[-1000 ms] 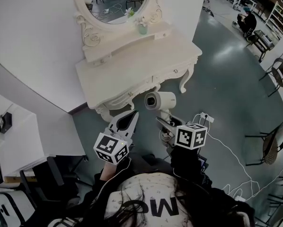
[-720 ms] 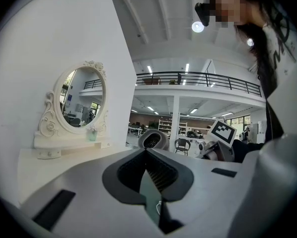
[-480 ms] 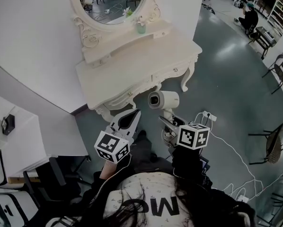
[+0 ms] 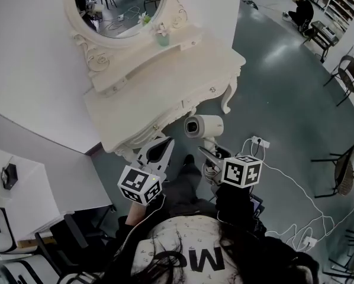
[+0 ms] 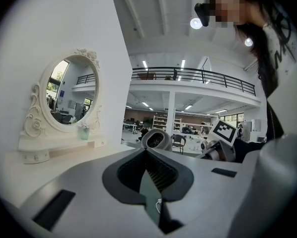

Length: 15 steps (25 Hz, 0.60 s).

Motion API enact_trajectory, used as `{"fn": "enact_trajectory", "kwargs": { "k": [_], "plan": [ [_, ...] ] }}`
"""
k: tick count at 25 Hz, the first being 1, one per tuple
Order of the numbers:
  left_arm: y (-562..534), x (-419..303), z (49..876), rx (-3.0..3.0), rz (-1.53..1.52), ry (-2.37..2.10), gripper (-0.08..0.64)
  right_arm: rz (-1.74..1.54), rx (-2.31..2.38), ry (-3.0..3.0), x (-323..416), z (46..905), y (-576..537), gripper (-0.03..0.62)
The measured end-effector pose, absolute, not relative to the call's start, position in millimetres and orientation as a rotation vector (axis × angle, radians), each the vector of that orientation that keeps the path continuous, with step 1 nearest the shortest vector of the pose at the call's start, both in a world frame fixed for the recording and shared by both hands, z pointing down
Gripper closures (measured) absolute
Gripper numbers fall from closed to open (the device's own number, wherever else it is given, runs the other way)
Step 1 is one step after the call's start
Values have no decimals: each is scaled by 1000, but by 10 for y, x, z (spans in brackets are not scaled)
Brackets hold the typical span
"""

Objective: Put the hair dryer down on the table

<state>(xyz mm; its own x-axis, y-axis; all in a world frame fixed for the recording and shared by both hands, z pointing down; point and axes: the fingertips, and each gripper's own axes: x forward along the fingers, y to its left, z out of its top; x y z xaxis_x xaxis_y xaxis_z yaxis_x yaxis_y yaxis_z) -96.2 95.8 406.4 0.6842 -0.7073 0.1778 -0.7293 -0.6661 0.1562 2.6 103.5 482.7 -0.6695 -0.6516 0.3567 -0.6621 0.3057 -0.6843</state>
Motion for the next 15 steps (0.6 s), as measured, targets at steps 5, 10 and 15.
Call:
{"fn": "enact_trajectory", "kwargs": {
  "k": [5, 10, 15],
  "plan": [
    [503, -857, 4120, 2708, 158, -1116, 563, 1325, 1325, -2492, 152, 4885, 573, 365],
    [-83, -899, 4074, 2723, 170, -1122, 563, 1327, 1354, -2472, 185, 4842, 9, 367],
    [-574, -955, 4079, 2699, 155, -1128, 563, 1342, 1365, -2445, 196, 4803, -430, 367]
  ]
}}
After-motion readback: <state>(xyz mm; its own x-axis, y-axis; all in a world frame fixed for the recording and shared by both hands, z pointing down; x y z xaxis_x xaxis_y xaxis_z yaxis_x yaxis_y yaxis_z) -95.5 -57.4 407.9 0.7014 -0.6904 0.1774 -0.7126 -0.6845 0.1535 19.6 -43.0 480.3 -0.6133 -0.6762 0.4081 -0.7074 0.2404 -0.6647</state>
